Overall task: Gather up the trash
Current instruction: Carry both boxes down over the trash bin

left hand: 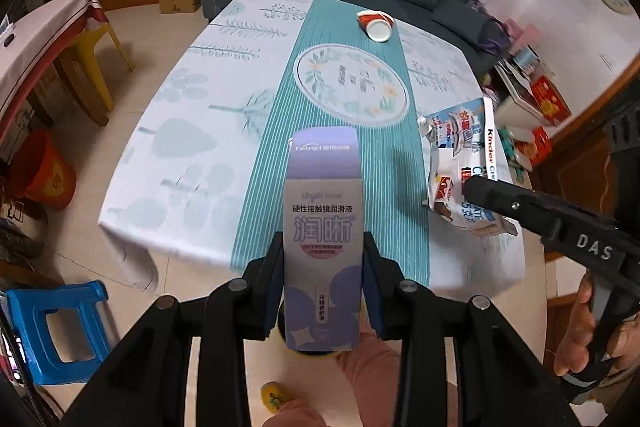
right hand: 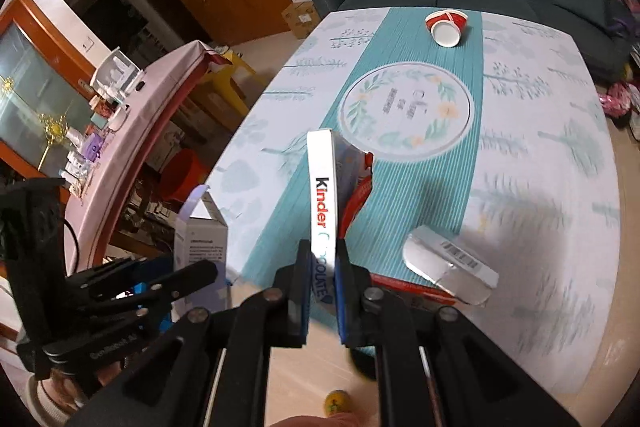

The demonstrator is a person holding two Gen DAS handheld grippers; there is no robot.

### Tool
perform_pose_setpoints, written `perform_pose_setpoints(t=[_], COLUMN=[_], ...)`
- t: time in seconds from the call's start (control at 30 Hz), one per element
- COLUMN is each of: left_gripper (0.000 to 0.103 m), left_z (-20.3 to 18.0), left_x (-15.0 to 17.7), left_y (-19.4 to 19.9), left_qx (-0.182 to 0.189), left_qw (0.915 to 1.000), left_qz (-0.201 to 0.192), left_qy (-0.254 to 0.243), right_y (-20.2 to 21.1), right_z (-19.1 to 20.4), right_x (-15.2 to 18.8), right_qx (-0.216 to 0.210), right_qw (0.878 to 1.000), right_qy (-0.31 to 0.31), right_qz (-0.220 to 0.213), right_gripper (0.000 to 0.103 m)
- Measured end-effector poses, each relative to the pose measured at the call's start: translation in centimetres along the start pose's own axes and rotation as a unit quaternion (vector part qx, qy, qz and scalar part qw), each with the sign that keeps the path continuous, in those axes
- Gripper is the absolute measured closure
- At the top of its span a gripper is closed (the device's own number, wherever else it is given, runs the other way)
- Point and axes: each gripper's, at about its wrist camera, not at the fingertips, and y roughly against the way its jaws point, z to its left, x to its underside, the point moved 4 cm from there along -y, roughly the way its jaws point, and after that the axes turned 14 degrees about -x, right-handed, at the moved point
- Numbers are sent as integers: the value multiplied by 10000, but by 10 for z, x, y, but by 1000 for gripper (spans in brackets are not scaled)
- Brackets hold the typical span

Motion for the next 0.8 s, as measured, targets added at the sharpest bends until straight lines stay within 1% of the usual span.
perform_pose_setpoints(t=[0.2, 0.37, 0.53, 0.63, 0.73, 0.8], left_gripper=[70, 70, 70, 70, 70, 70], left_z=[14, 19, 14, 6, -3, -13], left_x=[49, 78, 97, 109, 121, 131], left_y=[20, 22, 11, -7, -24, -41], left_qx=[111, 275, 424, 437, 443, 457], left_qw=[9993, 9984, 9970, 9960, 9954, 9948], left_qz=[30, 219, 421, 595, 690, 728], left_qy=[-343, -453, -492, -499, -501, -537], right_y=[12, 11, 10, 8, -1, -13], right_z=[43, 58, 55, 47, 29, 11], right_x=[57, 98, 125, 138, 153, 166], right_qx=[-1, -20, 40, 80, 80, 80], right_qw=[9997, 9989, 9977, 9969, 9950, 9927], right_qy=[-163, -457, -680, -776, -944, -1109], right_qz=[-161, -90, 31, 124, 311, 462], right_gripper=[93, 93, 93, 93, 93, 93])
